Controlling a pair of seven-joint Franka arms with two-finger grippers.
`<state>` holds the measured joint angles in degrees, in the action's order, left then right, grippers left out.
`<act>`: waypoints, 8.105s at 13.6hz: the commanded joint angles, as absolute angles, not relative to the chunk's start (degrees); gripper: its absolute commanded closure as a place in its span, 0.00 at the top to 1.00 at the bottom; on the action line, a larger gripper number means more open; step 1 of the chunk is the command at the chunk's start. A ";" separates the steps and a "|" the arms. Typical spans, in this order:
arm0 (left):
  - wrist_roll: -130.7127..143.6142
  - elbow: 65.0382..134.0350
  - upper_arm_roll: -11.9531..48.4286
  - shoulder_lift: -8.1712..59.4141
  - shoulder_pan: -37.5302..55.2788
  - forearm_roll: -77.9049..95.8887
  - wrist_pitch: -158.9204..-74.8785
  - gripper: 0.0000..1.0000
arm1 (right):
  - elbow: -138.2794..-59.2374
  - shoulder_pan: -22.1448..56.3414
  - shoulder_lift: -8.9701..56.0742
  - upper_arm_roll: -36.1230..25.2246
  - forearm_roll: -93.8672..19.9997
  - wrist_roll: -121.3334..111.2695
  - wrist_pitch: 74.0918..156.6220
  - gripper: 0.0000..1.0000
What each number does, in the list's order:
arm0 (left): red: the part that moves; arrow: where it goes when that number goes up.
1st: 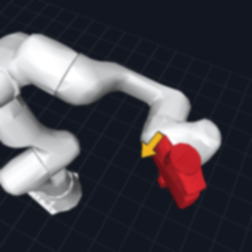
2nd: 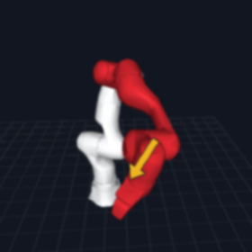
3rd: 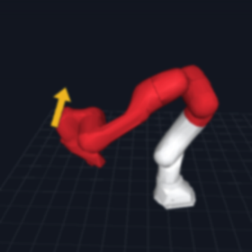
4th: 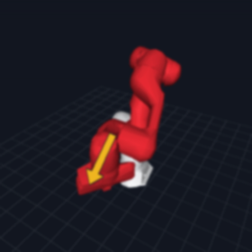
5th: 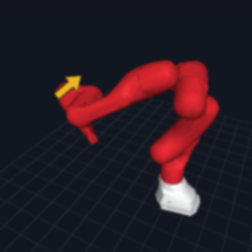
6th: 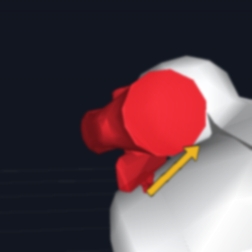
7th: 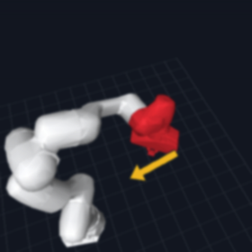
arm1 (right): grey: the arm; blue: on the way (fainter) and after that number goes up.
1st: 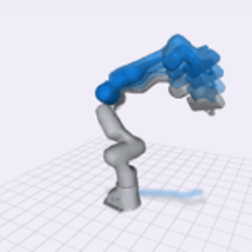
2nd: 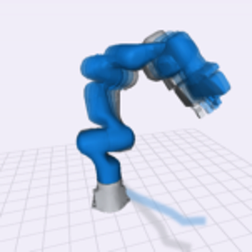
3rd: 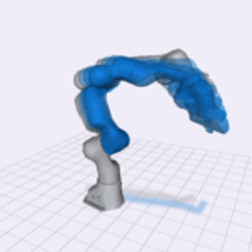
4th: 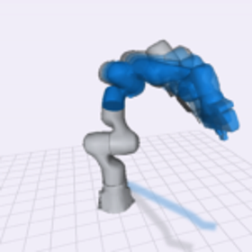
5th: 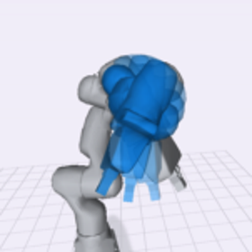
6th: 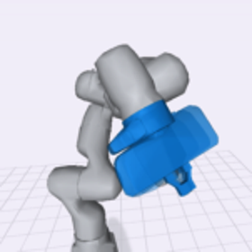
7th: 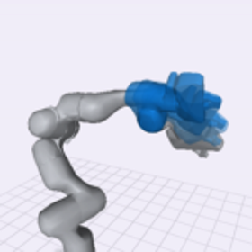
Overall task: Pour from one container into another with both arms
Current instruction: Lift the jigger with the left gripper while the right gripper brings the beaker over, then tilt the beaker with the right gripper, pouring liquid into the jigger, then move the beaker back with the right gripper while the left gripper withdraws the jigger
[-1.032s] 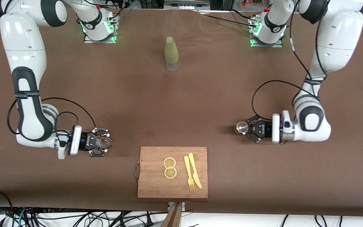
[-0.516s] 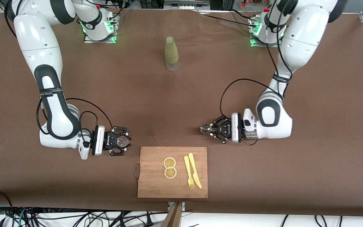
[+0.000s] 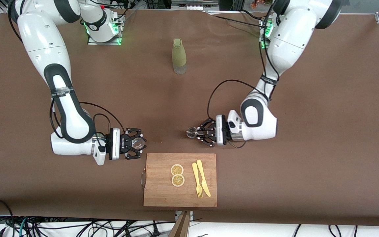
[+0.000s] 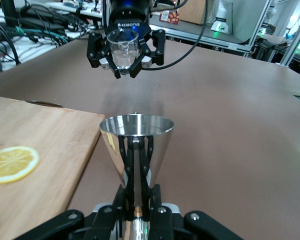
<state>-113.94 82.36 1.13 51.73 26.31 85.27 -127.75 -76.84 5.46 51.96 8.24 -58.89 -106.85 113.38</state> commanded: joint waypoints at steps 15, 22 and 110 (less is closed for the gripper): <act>-105.55 71.72 -9.93 61.35 43.42 98.26 -133.07 0.00 | -74.18 7.47 51.59 14.24 -42.81 -90.09 113.29 0.28; -113.90 72.60 -13.18 60.73 41.22 103.01 -123.94 0.00 | -73.74 8.79 51.68 14.33 -38.41 -86.05 113.64 0.28; -157.65 77.09 -22.58 63.71 4.06 62.95 -55.66 0.00 | -88.06 1.85 51.50 -10.98 -57.48 -142.73 87.45 0.28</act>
